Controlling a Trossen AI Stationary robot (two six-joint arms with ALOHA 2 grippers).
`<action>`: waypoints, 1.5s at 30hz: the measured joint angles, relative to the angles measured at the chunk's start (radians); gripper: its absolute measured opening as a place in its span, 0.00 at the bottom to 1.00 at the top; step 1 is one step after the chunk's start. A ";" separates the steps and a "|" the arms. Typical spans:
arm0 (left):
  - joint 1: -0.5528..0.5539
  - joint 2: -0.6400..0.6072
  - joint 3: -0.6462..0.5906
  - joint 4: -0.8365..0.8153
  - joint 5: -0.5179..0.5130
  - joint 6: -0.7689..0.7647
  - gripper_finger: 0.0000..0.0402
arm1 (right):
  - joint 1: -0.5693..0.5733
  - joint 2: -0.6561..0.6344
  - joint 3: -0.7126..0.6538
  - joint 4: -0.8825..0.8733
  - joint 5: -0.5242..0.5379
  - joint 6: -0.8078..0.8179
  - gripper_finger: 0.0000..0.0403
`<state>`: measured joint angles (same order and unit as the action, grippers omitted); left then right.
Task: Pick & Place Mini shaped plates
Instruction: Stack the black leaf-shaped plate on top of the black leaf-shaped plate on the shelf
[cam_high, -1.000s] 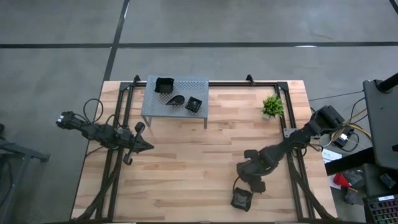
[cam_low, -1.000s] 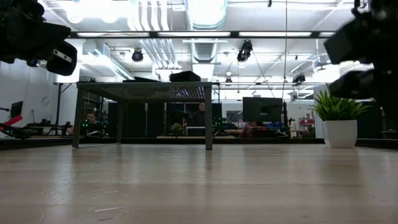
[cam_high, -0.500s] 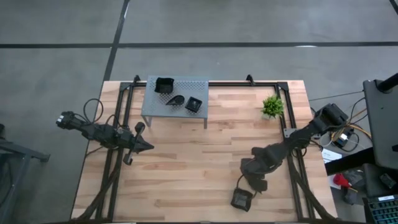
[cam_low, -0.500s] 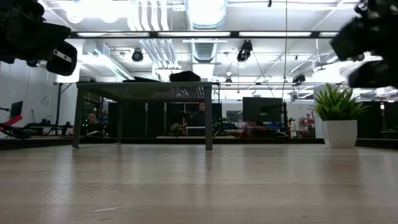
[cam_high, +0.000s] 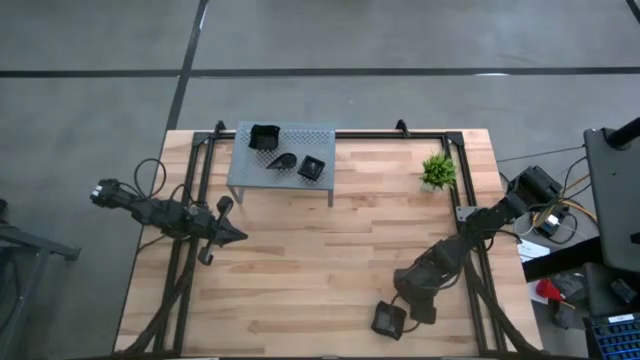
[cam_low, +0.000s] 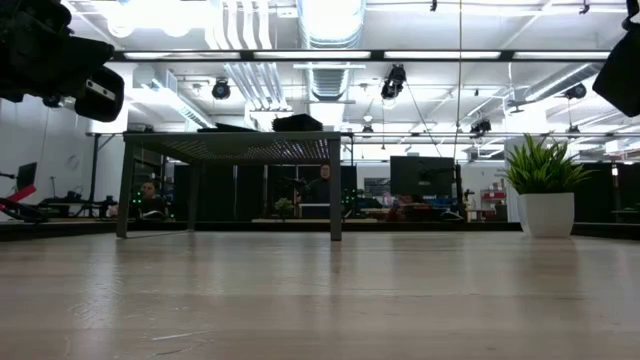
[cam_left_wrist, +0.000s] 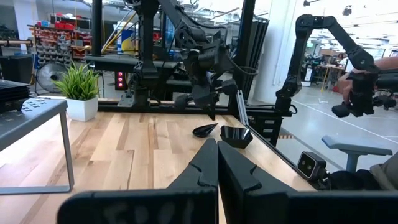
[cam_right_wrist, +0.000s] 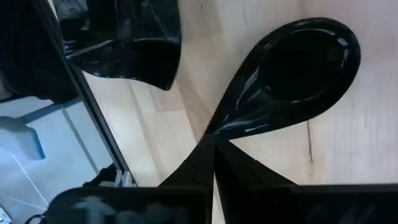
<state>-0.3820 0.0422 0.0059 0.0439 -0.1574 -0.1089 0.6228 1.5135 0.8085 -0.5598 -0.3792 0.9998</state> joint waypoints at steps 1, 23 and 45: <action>0.000 0.000 0.000 0.000 0.000 0.000 0.00 | 0.000 0.000 0.000 0.003 0.000 0.002 0.02; 0.000 0.000 0.000 0.000 0.000 0.000 0.00 | 0.029 0.046 -0.034 0.041 -0.055 0.108 0.02; 0.000 0.011 0.000 0.000 0.000 0.000 0.00 | 0.010 0.116 0.010 0.087 0.168 -0.099 0.02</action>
<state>-0.3817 0.0528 0.0059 0.0437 -0.1574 -0.1089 0.6329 1.6295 0.8181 -0.4726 -0.2108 0.9010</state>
